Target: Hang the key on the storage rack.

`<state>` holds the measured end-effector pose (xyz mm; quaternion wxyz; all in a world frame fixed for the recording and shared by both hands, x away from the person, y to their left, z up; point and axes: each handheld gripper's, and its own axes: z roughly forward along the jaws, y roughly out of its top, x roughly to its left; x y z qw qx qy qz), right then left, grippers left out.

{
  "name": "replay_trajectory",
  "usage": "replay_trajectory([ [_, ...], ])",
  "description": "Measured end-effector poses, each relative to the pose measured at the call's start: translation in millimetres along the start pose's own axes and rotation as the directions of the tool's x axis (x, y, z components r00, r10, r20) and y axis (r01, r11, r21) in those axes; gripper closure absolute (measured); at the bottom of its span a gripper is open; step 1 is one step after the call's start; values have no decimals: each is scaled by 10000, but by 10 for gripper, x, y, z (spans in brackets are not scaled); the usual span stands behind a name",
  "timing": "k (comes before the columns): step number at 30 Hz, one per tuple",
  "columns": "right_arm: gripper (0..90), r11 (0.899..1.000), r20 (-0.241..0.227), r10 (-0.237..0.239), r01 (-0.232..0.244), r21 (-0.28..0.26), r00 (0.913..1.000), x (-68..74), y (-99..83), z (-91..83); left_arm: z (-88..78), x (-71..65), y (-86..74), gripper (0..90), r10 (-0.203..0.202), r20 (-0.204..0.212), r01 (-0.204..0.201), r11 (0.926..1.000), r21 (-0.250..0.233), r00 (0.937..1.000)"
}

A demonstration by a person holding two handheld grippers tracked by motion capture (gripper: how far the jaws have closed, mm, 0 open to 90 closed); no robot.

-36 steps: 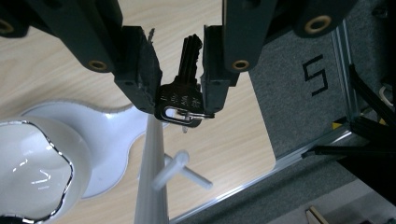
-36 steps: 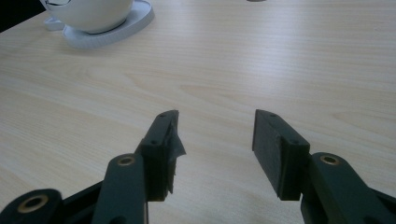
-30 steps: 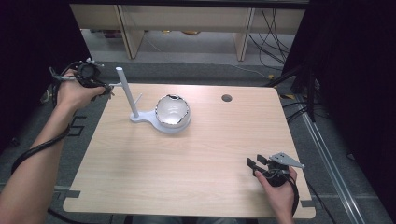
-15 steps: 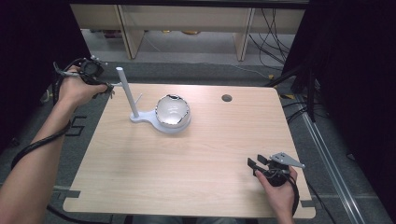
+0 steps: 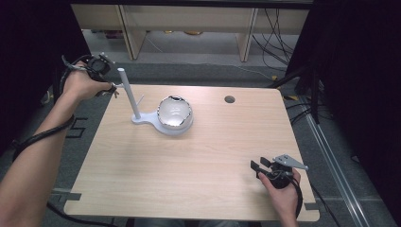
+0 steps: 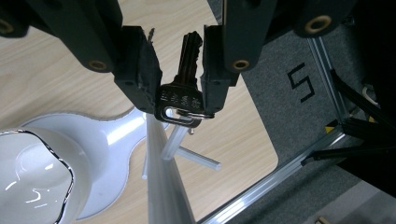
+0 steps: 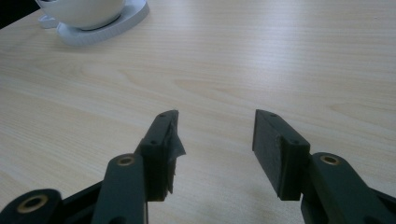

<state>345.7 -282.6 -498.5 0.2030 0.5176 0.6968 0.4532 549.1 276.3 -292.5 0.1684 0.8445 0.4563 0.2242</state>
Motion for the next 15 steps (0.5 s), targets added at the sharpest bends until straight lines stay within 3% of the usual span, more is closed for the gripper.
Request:
replay_trajectory([
  [1, 511, 9989, -56, 444, -444, 116, 9990, 28, -4, -4, -1, 0, 19, 671, 24, 31, -24, 10000, 48, 10000],
  [3, 511, 9998, 83, -178, 178, 28, 9998, -20, 5, 17, 0, 3, 53, 671, 102, -50, -101, 9997, 202, 9999],
  [10, 511, 9999, 31, 144, -145, 92, 9999, -11, -1, -2, -3, 39, 99, 672, 177, 111, -183, 9984, 533, 9998],
  [12, 511, 9990, -15, 449, -449, 33, 9990, -9, -7, 7, -4, 50, 121, 673, 248, 128, -256, 9974, 667, 9996],
  [14, 511, 9989, 1, 464, -464, 31, 9989, -13, -8, 10, -12, 58, 150, 674, 381, 150, -392, 9960, 801, 9992],
  [15, 511, 9999, -1, 103, -103, -31, 9999, -54, -10, 27, -29, 62, 188, 689, 537, 18, -537, 9960, 710, 9986],
])
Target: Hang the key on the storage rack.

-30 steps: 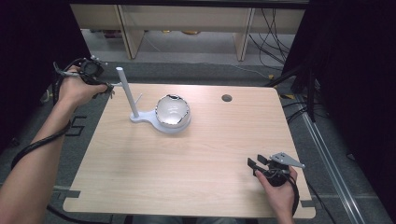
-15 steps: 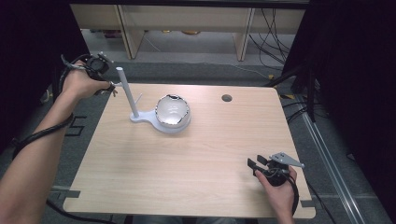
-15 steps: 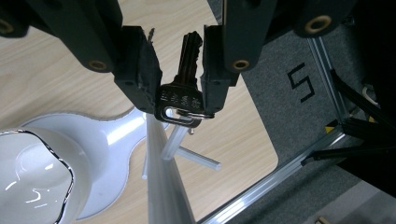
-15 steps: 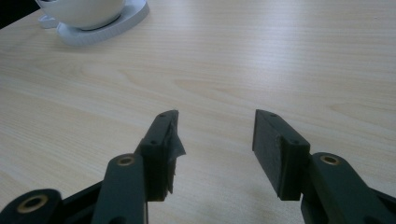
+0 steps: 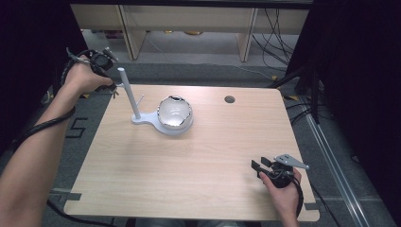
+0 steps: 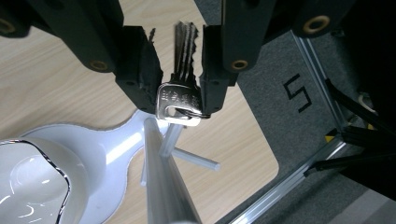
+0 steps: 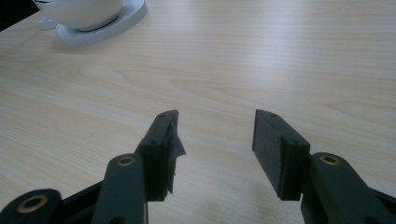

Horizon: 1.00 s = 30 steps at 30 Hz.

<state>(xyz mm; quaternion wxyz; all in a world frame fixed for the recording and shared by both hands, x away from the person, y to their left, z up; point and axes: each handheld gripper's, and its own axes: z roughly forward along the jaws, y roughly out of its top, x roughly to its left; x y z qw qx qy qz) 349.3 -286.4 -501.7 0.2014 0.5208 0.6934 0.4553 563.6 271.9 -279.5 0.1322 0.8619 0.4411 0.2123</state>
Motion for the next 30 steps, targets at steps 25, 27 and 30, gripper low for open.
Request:
replay_trajectory([
  [25, 511, 9999, 47, -121, 120, 18, 9999, 55, 12, -32, -274, -75, -370, 670, -786, 152, 799, 9695, -2318, 9968],
  [27, 511, 9997, 211, -242, 243, -52, 9995, 51, 13, -20, -306, -108, -484, 654, -949, 287, 992, 9563, -2751, 9951],
  [30, 511, 9998, 159, 212, -212, 2, 9996, 93, 21, -47, -332, -197, -729, 613, -1355, 640, 1496, 9188, -3652, 9887],
])
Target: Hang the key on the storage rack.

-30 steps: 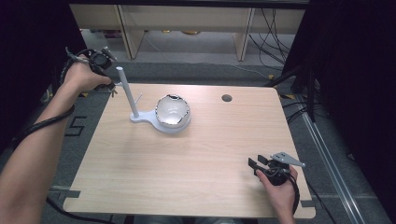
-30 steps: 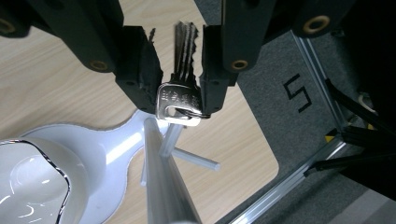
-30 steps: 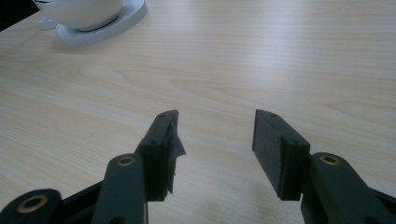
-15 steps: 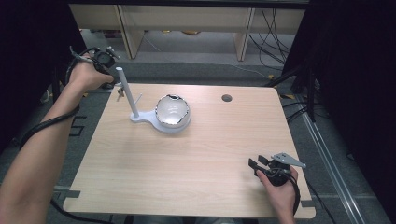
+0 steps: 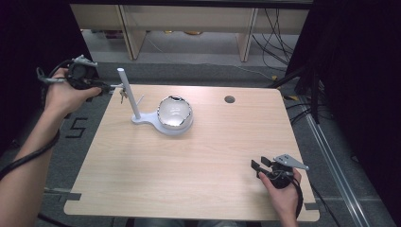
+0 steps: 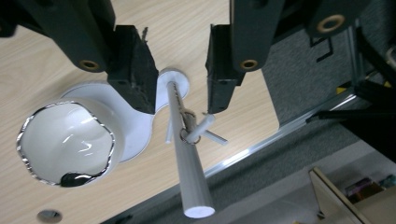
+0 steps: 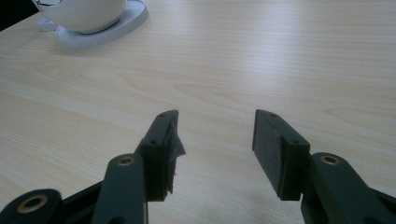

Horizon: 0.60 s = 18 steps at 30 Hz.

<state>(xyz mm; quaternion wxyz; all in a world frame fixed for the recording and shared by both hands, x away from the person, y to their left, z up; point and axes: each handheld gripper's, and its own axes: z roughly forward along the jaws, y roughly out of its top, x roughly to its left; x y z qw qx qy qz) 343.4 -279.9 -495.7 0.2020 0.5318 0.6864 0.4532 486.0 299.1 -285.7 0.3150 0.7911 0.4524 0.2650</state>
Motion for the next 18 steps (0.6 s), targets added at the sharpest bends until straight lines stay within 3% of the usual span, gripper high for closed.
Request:
replay_trajectory([
  [3, 511, 9999, 70, -171, 171, -9, 9998, 0, -2, 18, -48, -27, -109, 588, -78, 3, 78, 9994, -323, 10000],
  [5, 511, 9990, -101, -436, 436, -16, 9990, -17, 6, 21, -121, -119, -330, 563, -59, -91, 51, 9961, -885, 9999],
  [6, 511, 9990, -101, -436, 436, -16, 9990, -17, 6, 21, -121, -119, -330, 554, -59, -91, 51, 9961, -885, 9999],
  [7, 512, 9995, -42, -311, 311, -45, 9995, -3, 3, 25, -140, -155, -403, 554, -237, -135, 220, 9929, -1173, 9996],
  [8, 511, 9999, -134, 137, -136, 103, 9998, 39, 3, 14, -168, -180, -474, 531, -219, -202, 190, 9909, -1332, 9996],
  [9, 511, 9999, -134, 137, -136, 103, 9998, 39, 3, 14, -182, -219, -543, 531, -352, -219, 313, 9867, -1597, 9991],
  [10, 511, 9998, -180, -107, 103, -186, 9998, 24, -4, 41, -191, -301, -686, 510, -524, -234, 461, 9750, -2176, 9983],
  [11, 511, 10000, -216, 0, -1, -36, 9998, 35, 1, 29, -191, -301, -686, 504, -524, -234, 461, 9750, -2176, 9983],
  [12, 512, 10000, -229, 18, -19, -27, 9997, 37, 1, 29, -188, -385, -823, 495, -417, -154, 368, 9707, -2373, 9990],
  [13, 512, 10000, -229, 18, -19, -27, 9997, 37, 1, 29, -188, -385, -823, 480, -417, -154, 368, 9707, -2373, 9990],
  [16, 511, 10000, -174, -7, 5, -80, 9998, 40, 2, 34, -185, -498, -1023, 470, -583, -160, 521, 9640, -2608, 9982],
  [17, 511, 9992, -279, -381, 376, -168, 9989, 3, 9, 36, -181, -522, -1073, 467, -626, -116, 572, 9608, -2711, 9980],
  [18, 512, 9998, -98, -202, 201, -44, 9997, 23, 13, 17, -176, -592, -1212, 460, -740, -174, 656, 9530, -2957, 9971],
])
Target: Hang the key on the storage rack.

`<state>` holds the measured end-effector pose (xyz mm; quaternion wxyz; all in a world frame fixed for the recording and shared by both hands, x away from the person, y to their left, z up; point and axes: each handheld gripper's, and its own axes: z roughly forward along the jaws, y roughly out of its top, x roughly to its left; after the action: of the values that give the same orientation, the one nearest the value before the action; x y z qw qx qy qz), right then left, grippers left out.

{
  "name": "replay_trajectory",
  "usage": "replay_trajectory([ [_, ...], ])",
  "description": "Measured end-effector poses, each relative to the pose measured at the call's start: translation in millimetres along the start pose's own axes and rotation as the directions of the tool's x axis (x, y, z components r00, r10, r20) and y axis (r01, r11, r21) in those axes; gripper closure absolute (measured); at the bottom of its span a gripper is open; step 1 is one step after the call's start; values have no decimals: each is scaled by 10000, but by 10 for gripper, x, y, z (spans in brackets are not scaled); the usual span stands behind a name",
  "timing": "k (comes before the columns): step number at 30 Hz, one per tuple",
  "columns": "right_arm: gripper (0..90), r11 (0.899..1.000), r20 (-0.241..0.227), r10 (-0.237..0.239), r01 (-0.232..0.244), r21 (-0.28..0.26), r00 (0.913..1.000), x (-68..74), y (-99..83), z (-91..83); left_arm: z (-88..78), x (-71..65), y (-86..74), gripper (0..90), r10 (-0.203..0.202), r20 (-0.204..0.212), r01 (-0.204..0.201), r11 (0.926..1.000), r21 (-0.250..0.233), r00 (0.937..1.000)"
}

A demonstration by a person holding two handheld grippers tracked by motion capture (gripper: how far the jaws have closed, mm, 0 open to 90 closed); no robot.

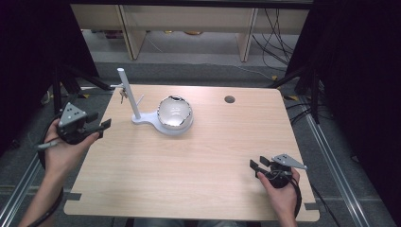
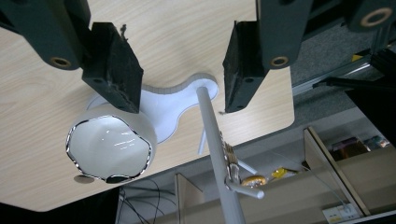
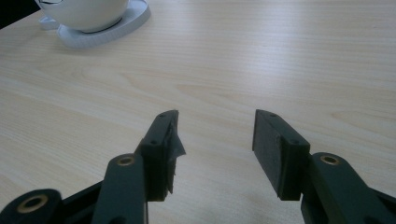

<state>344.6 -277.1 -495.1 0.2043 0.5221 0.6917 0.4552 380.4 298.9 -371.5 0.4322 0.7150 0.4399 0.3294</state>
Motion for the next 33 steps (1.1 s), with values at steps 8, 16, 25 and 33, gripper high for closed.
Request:
replay_trajectory([
  [8, 512, 9997, -43, -212, 212, -144, 9998, -27, 3, -8, -56, -252, -652, 451, -872, 34, 873, 9935, -738, 9962],
  [16, 512, 9989, 243, -437, 441, -143, 9987, -34, 4, -5, 4, -388, -1209, 444, -1509, -161, 1499, 9875, -494, 9884],
  [25, 512, 9999, 181, -138, 139, -39, 9997, 7, -16, 22, 234, -384, -1472, 343, -2195, -371, 2171, 9744, -590, 9749],
  [33, 512, 9989, -104, -472, 471, -51, 9988, 10, -22, 41, 255, -459, -1517, 322, -1756, -602, 1678, 9788, -1170, 9826],
])
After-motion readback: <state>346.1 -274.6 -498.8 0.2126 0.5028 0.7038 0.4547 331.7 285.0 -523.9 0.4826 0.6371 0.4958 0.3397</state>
